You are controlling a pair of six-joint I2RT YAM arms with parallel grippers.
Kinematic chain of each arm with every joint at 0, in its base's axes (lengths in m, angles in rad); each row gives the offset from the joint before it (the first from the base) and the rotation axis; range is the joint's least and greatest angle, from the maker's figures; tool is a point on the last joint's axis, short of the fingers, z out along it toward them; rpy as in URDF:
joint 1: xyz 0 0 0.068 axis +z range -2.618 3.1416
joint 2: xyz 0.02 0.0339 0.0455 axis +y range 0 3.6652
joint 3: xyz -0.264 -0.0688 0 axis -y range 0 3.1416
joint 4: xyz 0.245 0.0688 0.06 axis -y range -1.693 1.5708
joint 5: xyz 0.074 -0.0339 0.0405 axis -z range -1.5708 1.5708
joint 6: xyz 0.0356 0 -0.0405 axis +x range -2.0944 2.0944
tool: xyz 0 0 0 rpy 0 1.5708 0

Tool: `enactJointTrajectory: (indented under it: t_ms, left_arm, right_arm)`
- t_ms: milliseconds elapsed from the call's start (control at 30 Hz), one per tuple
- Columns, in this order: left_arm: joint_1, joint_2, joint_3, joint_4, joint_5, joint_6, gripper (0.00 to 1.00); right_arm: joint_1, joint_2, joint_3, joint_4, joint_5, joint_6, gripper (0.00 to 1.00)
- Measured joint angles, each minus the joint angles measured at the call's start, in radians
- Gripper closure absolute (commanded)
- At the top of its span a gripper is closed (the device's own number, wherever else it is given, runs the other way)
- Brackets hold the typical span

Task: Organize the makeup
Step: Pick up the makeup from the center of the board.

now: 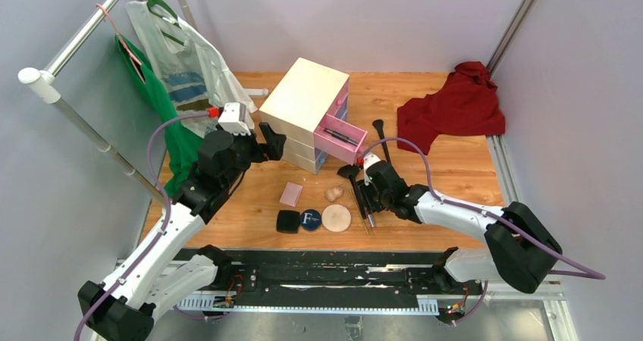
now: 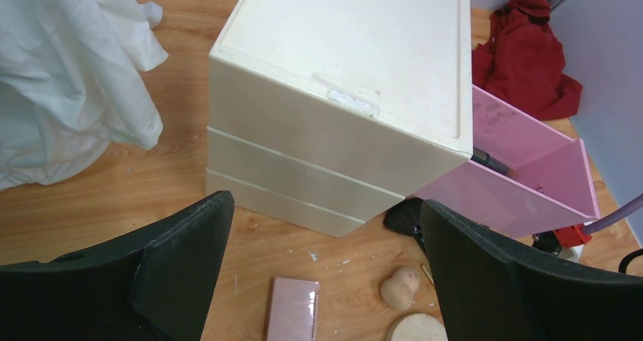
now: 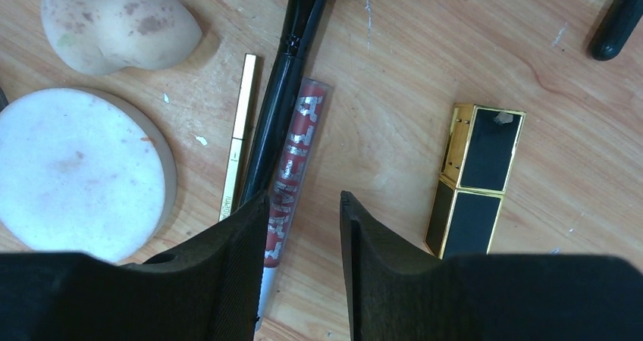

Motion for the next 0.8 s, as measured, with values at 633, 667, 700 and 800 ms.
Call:
enactJointTrajectory:
  t_ms: [633, 667, 700, 800]
  left_arm:
    - [0.0, 0.003, 0.0, 0.0, 0.0, 0.0, 0.02]
    - [0.0, 0.003, 0.0, 0.0, 0.0, 0.0, 0.02]
    - [0.0, 0.003, 0.0, 0.0, 0.0, 0.0, 0.02]
    - [0.0, 0.003, 0.0, 0.0, 0.0, 0.0, 0.02]
  right_arm:
    - [-0.001, 0.011, -0.025, 0.005, 0.013, 0.018, 0.8]
    - [-0.001, 0.011, -0.025, 0.005, 0.014, 0.021, 0.84]
    - [-0.001, 0.011, -0.025, 0.005, 0.015, 0.02, 0.87]
    - [-0.001, 0.01, -0.025, 0.005, 0.019, 0.025, 0.89]
